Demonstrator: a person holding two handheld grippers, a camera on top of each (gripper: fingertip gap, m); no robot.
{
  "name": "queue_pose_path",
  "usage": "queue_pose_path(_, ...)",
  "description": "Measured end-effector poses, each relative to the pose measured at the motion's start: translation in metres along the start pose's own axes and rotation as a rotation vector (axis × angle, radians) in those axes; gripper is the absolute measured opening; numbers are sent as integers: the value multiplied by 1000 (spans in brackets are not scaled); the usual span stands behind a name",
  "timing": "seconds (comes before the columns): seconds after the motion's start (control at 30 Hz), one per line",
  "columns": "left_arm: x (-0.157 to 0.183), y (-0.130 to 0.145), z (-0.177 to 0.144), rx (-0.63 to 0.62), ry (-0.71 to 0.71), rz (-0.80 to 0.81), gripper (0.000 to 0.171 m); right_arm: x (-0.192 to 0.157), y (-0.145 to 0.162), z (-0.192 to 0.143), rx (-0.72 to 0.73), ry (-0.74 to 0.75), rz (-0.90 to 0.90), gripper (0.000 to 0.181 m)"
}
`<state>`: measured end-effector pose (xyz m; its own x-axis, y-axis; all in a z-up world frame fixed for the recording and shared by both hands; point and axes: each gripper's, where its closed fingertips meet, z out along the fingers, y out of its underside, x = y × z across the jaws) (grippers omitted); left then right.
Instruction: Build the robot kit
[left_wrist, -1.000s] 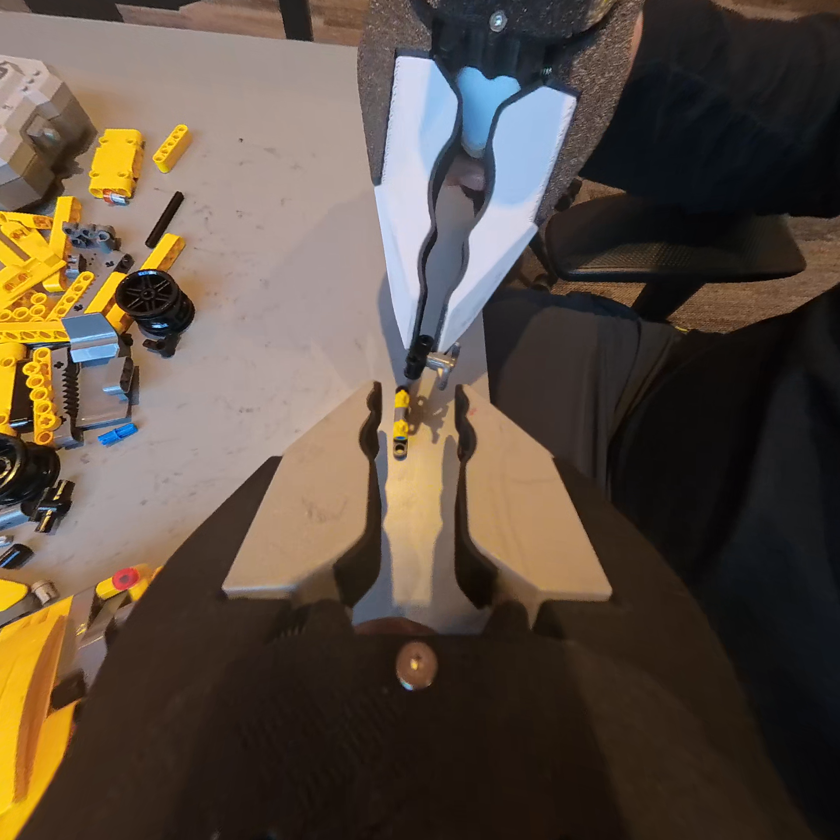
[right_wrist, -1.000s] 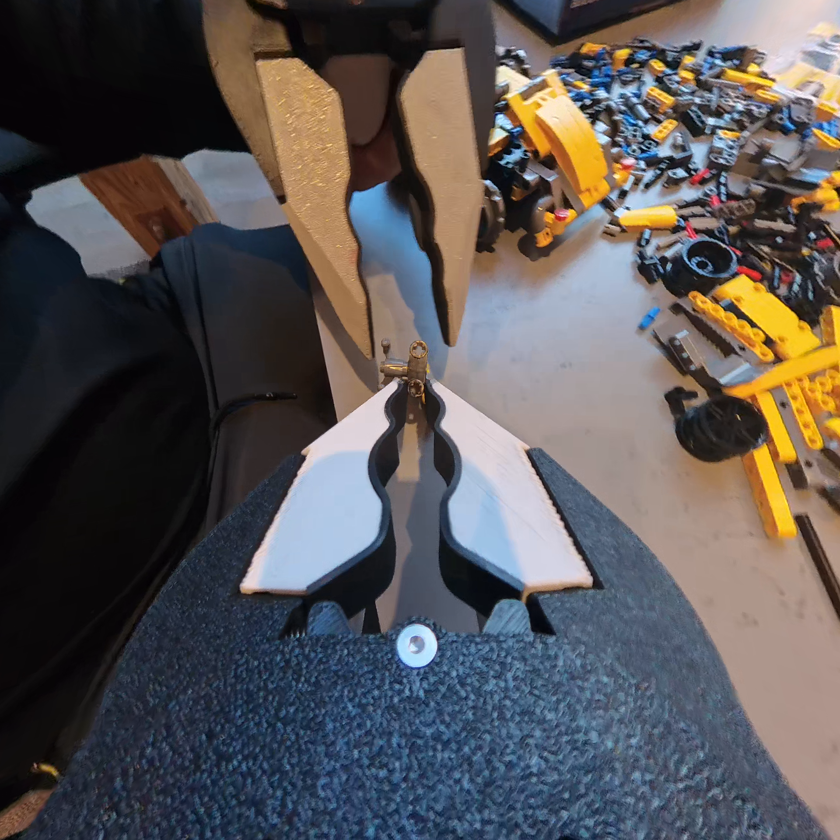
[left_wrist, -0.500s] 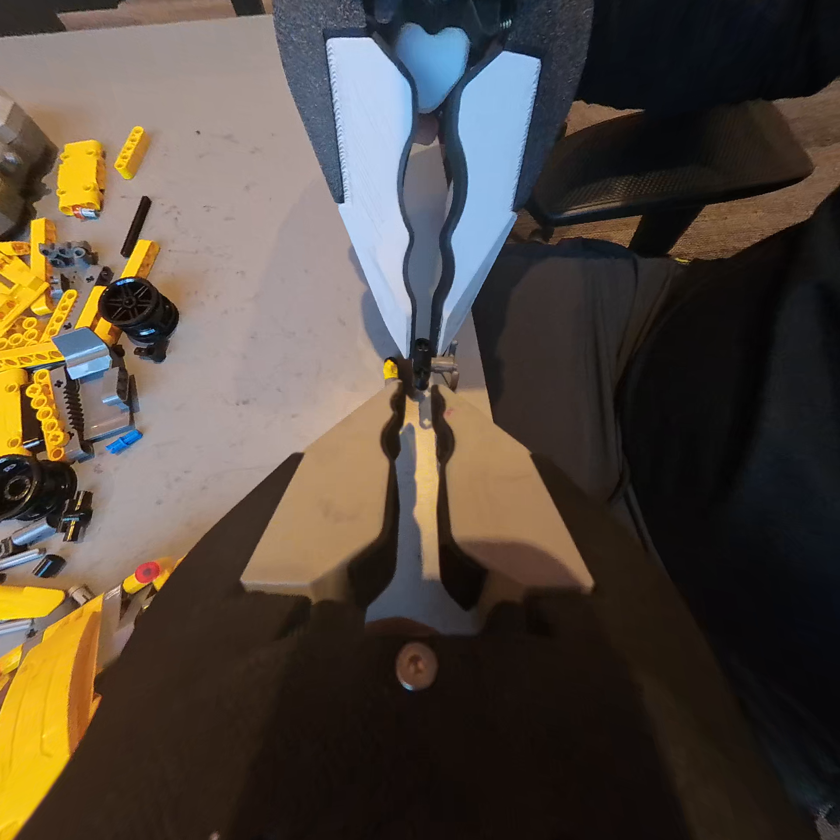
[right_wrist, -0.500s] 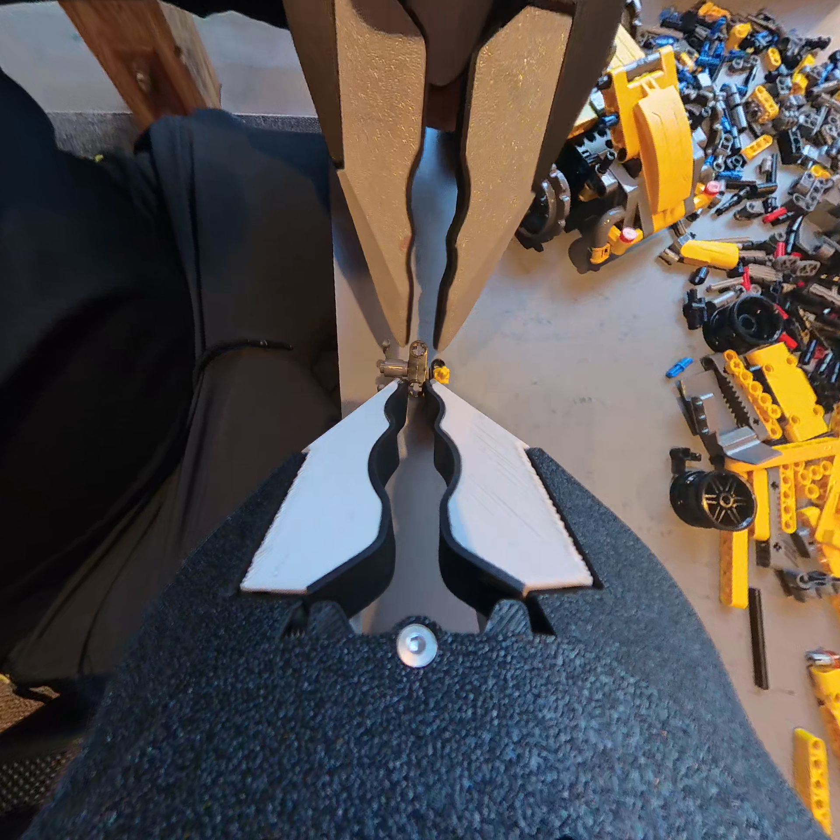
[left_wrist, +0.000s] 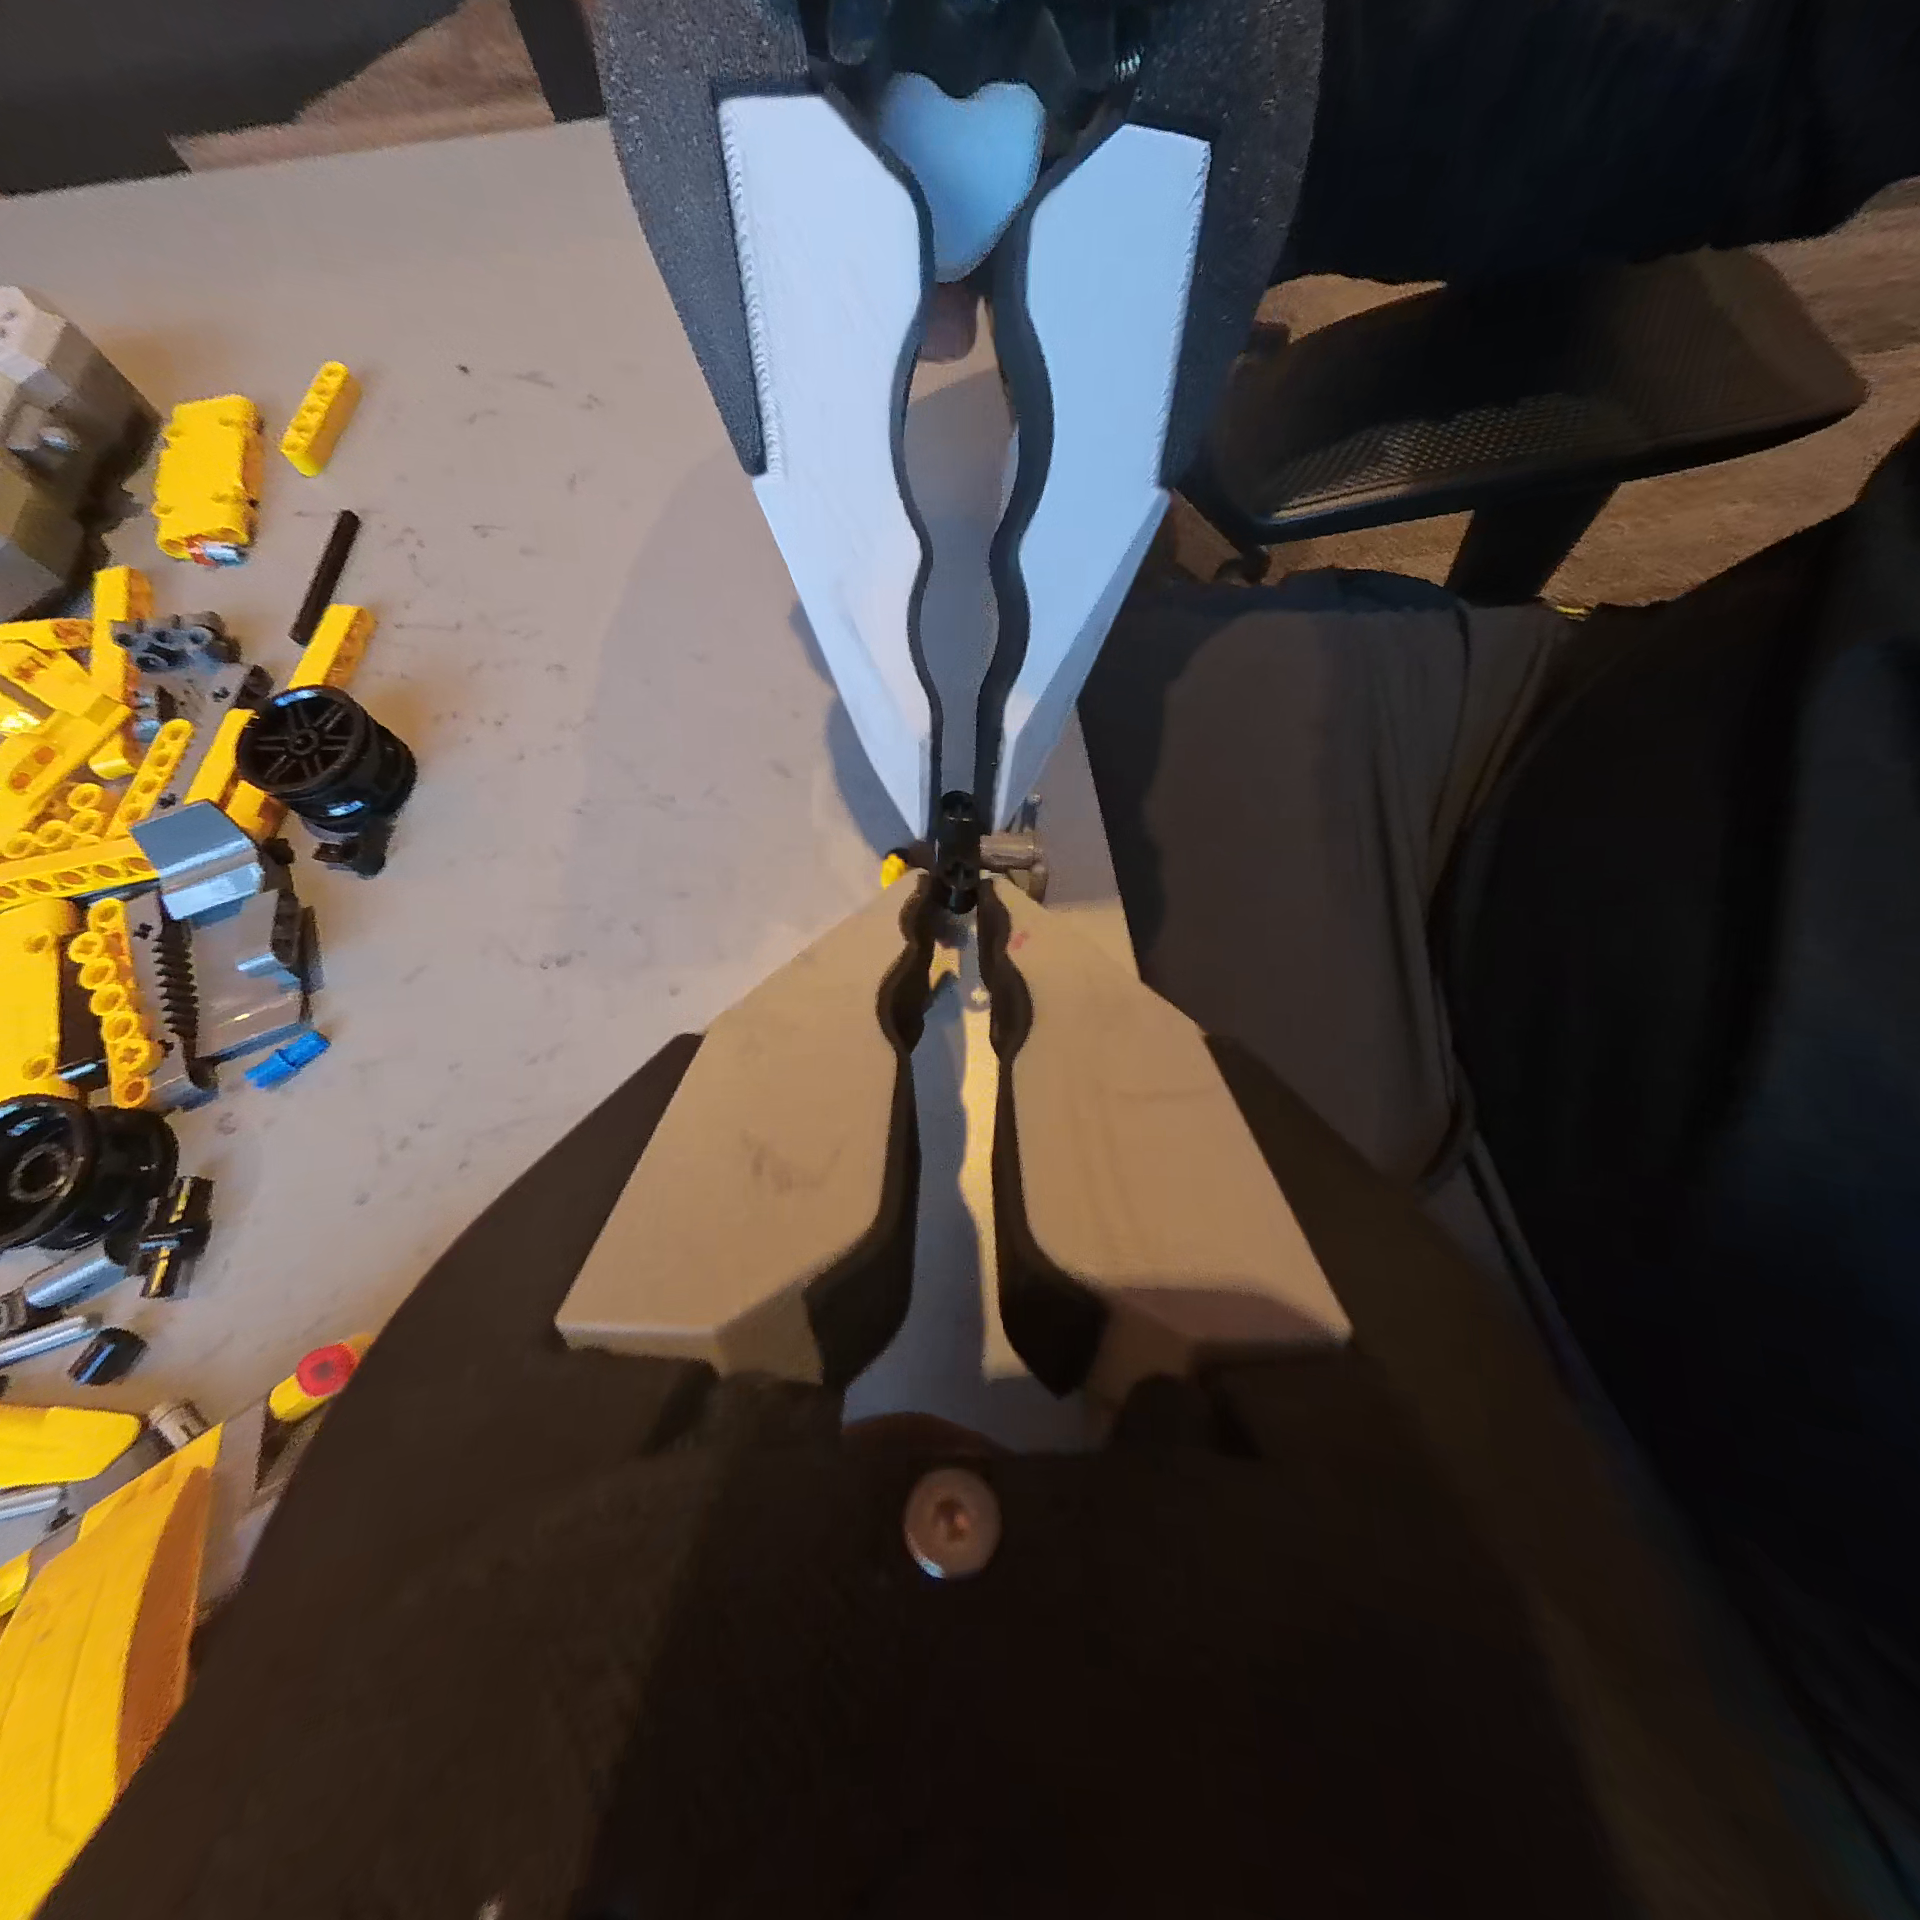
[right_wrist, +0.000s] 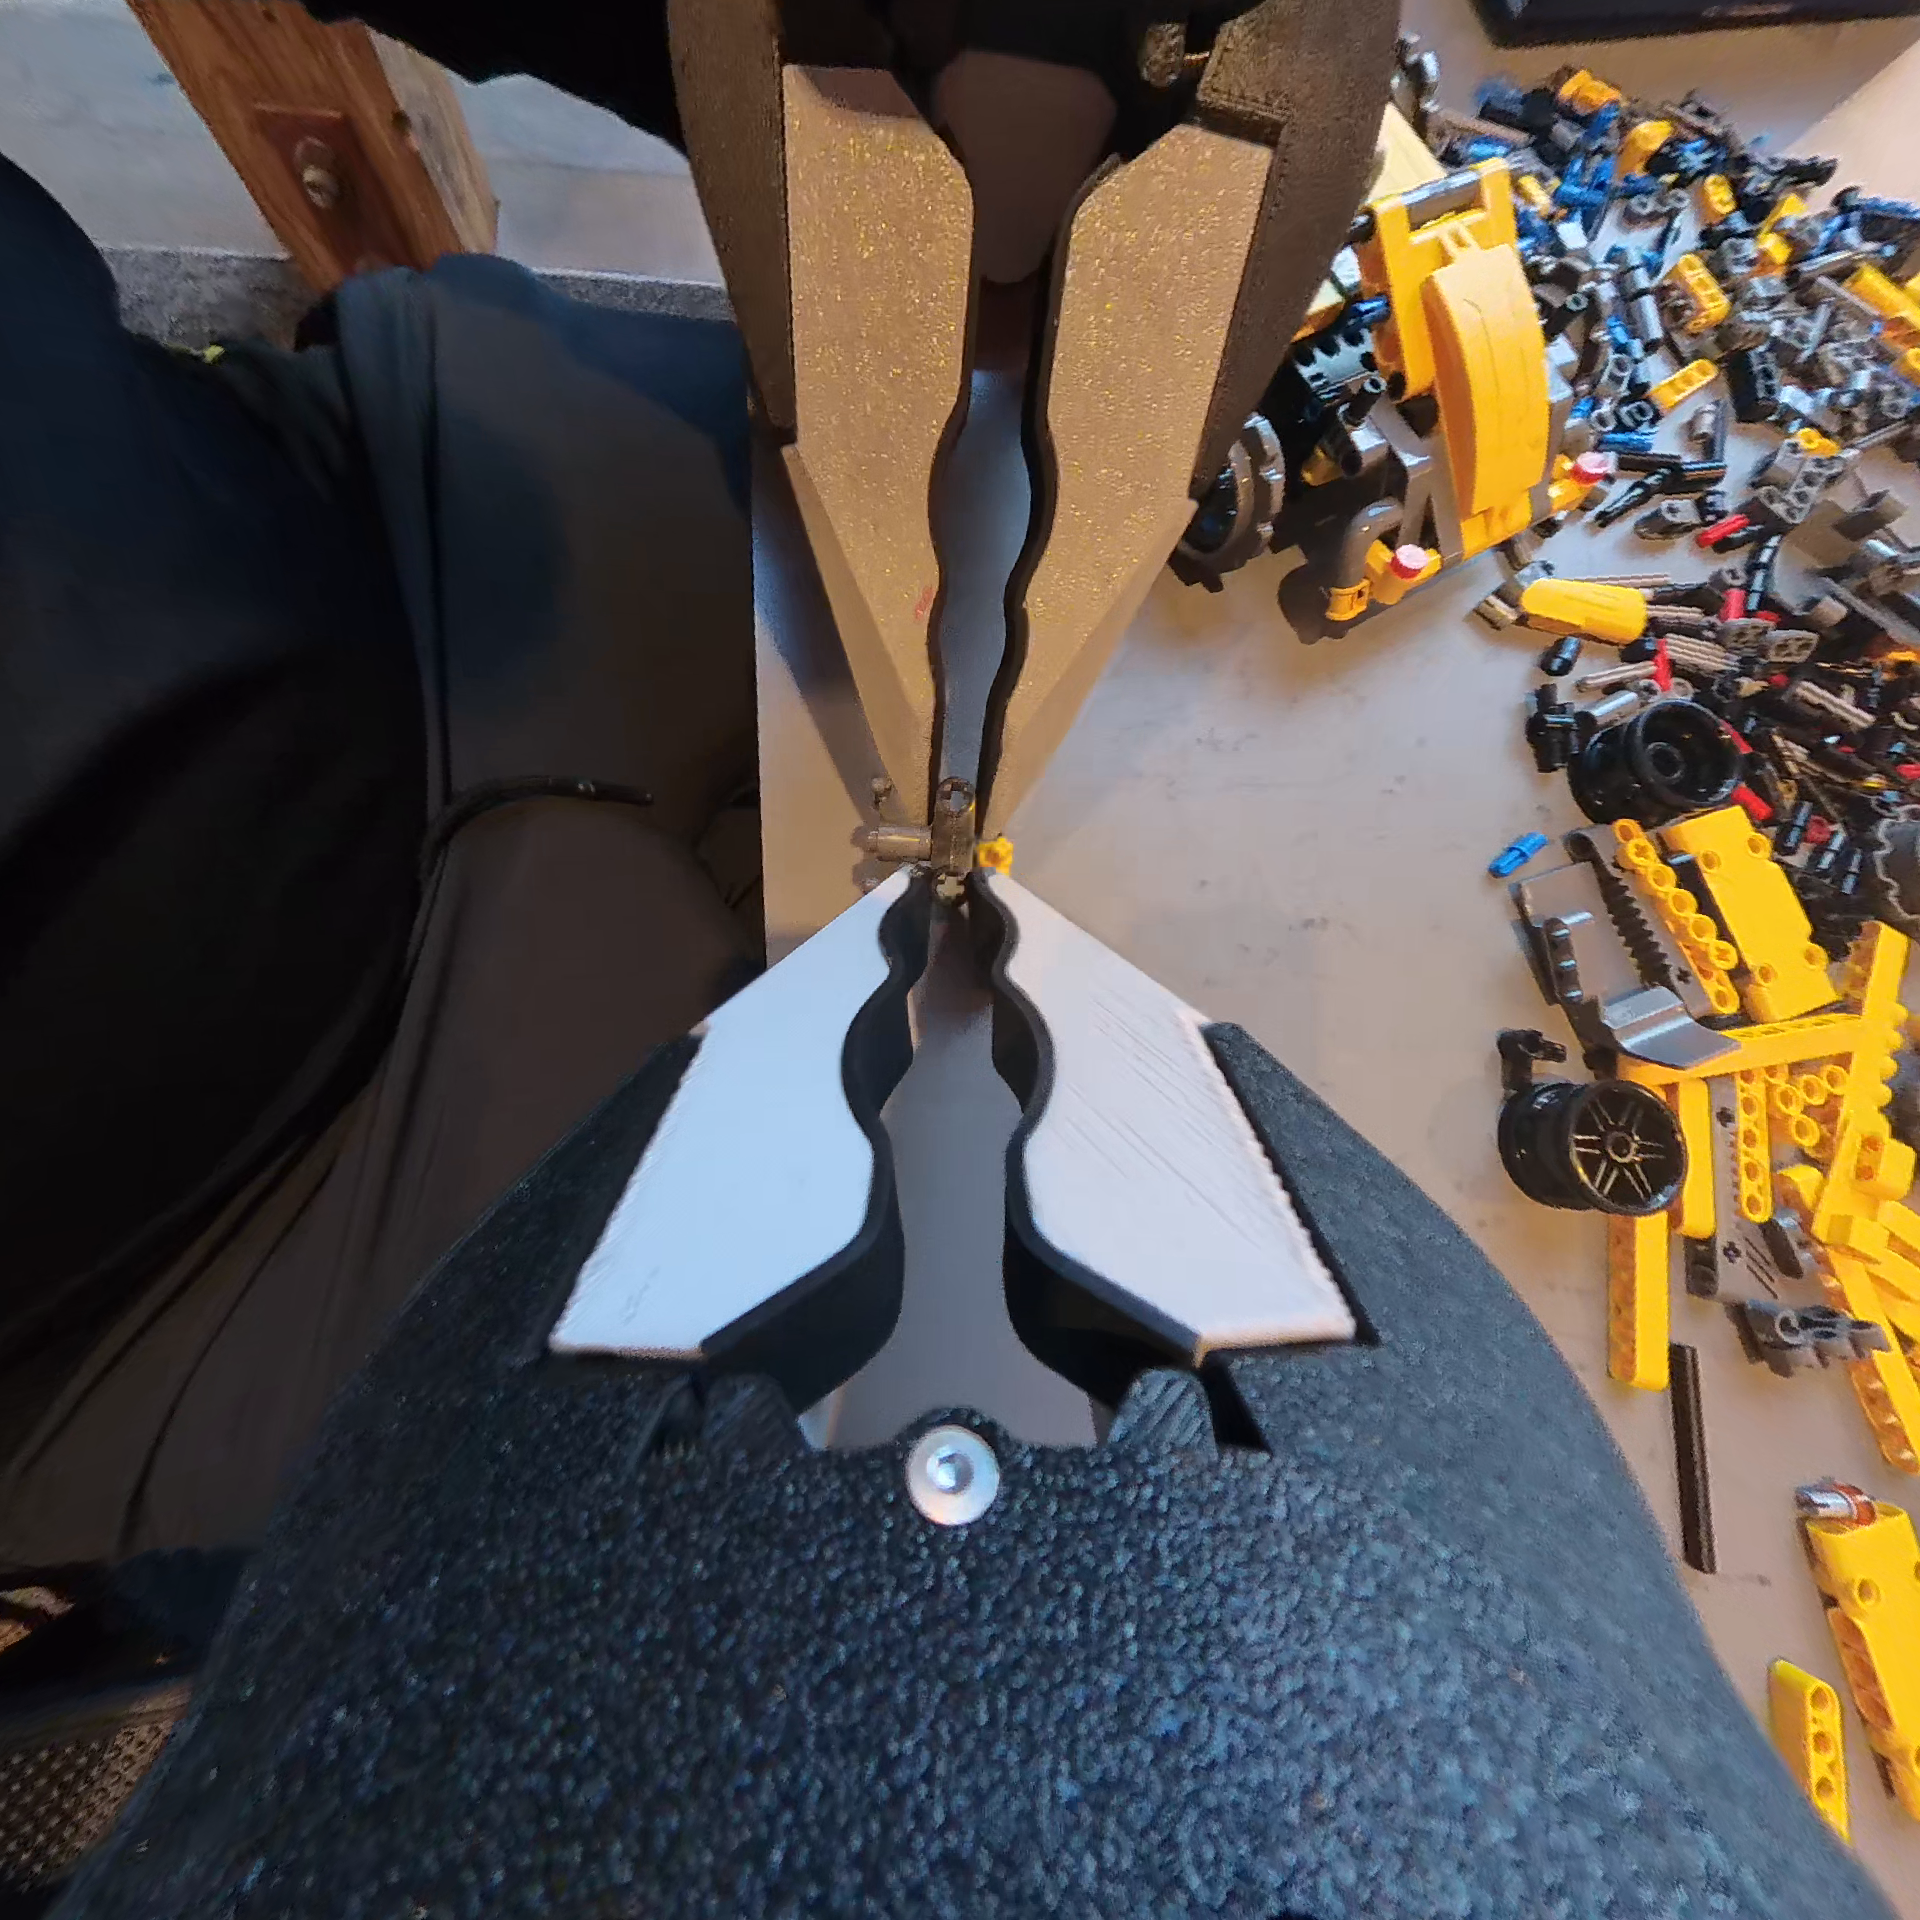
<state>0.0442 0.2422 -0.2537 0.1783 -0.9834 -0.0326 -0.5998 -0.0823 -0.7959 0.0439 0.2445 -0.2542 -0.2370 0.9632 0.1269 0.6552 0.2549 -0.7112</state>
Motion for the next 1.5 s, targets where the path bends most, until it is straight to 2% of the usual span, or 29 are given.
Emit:
queue_pose_path(0.23, -5, -6, -3, 42, -74, 17, 3, 8, 7, -9, 50, 48, 32, 9)
queue_pose_path(0.4, -4, -16, -5, 68, -73, 12, 3, 8, -1, -15, 125, 32, 39, 10)
queue_pose_path(0.67, -3, -6, 0, 49, -91, -27, 4, 4, -1, -6, 146, -24, 15, 6)
queue_pose_path(1.07, -10, 8, 6, 17, -103, -144, 4, 10, 7, 5, 91, 0, 22, 6)
queue_pose_path(1.3, -10, 16, 6, -45, -133, -98, 0, 11, 7, 5, 95, -11, 45, 6)
queue_pose_path(1.43, -10, 13, 1, -36, -122, -128, 15, 15, 12, -1, 91, 2, 44, 6)
queue_pose_path(1.5, -11, 16, -1, -41, -118, -144, 15, 17, 12, -8, 127, -8, 78, 6)
